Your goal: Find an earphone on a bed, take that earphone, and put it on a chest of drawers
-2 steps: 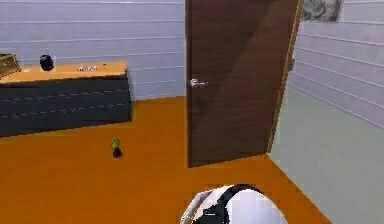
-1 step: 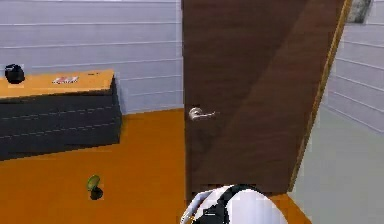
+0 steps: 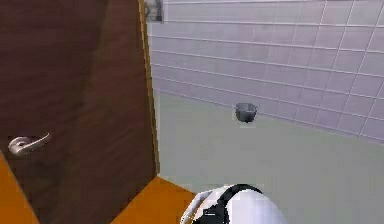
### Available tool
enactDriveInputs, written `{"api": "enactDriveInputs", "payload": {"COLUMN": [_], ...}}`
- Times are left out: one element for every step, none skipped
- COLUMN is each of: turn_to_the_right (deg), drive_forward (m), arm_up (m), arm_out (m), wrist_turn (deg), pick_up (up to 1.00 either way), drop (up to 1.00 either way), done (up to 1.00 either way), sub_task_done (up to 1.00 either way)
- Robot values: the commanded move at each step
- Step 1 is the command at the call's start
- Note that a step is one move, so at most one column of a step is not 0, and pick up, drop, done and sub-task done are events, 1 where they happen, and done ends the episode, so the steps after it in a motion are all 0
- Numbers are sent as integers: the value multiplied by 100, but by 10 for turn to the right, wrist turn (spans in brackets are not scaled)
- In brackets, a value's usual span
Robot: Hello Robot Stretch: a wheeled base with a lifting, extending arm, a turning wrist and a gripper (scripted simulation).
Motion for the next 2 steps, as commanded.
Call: {"api": "enactDriveInputs", "payload": {"turn_to_the_right": [60, 0], "drive_forward": [0, 100], "arm_up": [0, 0], "arm_out": [0, 0], "wrist_turn": [0, 0], "pick_up": [0, 0], "drop": [0, 0], "done": [0, 0], "sub_task_done": [0, 0]}}
